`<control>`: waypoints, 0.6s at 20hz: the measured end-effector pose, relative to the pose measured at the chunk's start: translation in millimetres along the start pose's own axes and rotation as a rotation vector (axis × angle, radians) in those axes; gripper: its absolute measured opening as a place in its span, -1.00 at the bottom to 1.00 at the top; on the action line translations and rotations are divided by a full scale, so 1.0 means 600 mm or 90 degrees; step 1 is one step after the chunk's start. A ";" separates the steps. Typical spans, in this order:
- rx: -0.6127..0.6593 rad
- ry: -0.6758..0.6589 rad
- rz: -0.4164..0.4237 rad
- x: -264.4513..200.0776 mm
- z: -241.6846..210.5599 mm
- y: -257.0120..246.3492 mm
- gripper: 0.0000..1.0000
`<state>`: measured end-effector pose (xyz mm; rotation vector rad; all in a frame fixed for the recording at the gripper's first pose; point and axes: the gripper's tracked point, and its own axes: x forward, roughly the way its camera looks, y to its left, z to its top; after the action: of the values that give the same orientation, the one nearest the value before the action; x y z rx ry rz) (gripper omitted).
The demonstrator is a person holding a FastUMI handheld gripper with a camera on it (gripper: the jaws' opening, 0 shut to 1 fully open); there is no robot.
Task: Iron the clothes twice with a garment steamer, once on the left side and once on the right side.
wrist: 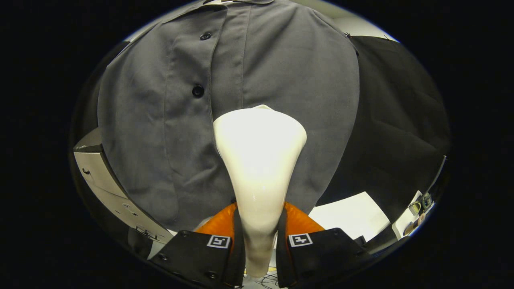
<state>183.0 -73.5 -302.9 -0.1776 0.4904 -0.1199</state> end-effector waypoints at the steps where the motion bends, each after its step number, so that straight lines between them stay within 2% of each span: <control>1: 0.003 0.000 -0.002 0.001 -0.001 0.000 -0.22; 9: 0.009 0.017 -0.002 -0.004 -0.016 0.003 -0.22; 12: 0.011 0.045 -0.005 -0.010 -0.062 -0.008 -0.22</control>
<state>159.5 -82.6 -331.7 -0.1590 0.5590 -0.1390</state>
